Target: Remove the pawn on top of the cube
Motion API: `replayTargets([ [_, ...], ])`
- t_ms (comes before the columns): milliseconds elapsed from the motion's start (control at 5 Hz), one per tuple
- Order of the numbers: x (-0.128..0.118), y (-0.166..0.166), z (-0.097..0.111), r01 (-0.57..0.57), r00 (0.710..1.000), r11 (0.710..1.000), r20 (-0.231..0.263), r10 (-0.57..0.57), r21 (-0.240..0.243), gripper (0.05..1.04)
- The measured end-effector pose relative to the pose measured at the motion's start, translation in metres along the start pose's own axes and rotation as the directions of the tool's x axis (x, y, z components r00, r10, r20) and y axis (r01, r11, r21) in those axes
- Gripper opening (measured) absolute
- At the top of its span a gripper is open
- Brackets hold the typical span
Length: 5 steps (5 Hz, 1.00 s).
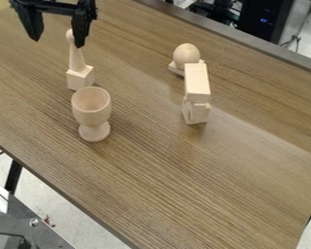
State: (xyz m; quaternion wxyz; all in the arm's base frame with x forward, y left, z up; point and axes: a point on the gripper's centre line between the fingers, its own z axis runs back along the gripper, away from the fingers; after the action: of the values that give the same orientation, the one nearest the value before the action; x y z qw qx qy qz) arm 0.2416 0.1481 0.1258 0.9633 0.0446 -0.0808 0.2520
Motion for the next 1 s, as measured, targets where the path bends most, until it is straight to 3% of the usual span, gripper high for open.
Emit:
replayTargets([
  [400, -0.003, -0.001, -0.014, -0.001, 0.999, 1.000, -0.044, 0.001, -0.001, 1.000],
  [1000, 0.015, -0.004, -0.021, 0.013, 1.000, 1.000, -0.015, -0.013, -0.005, 1.000],
])
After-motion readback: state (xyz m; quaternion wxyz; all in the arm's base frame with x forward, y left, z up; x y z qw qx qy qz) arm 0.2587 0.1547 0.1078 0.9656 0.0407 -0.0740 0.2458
